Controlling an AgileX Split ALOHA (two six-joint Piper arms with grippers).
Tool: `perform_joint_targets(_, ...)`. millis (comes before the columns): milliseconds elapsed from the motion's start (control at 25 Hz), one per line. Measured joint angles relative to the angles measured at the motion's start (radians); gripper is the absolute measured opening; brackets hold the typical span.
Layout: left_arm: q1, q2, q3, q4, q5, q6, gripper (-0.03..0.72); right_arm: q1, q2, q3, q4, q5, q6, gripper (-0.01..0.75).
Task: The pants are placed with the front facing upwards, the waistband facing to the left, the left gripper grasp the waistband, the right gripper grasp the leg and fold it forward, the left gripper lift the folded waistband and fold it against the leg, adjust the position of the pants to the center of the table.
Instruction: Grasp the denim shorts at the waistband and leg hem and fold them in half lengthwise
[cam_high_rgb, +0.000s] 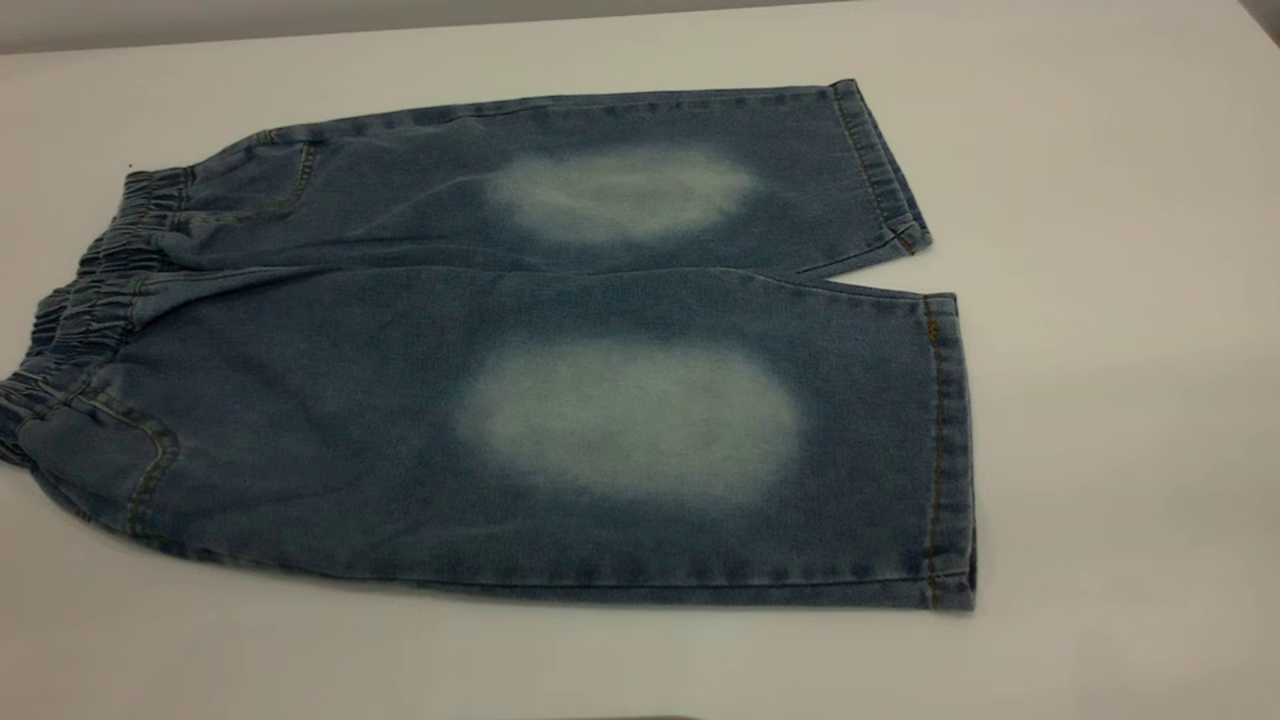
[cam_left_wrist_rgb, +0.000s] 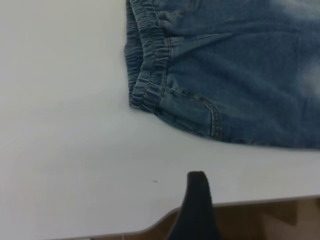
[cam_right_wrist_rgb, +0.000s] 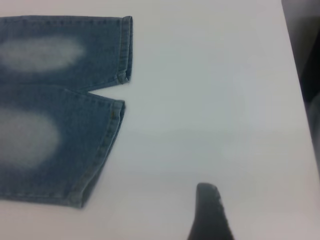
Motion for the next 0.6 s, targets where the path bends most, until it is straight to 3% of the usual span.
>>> perform_joint_targets(120,0.0,0.08,-0.04,0.008,-0.033,-0.076,0.549,0.0,0.101,-0.014,0.049,-0.024,0.0,0.412)
perform_joint_targets(280,0.0,0.319,-0.093,0.066,-0.073,-0.185,0.549,0.0,0.32,-0.036,0.168,-0.135,-0.027,0.412)
perform_joint_targets(600,0.0,0.843,-0.127,0.165,-0.272,-0.355,0.549,0.0,0.759,-0.037,0.465,-0.333,-0.298,0.412)
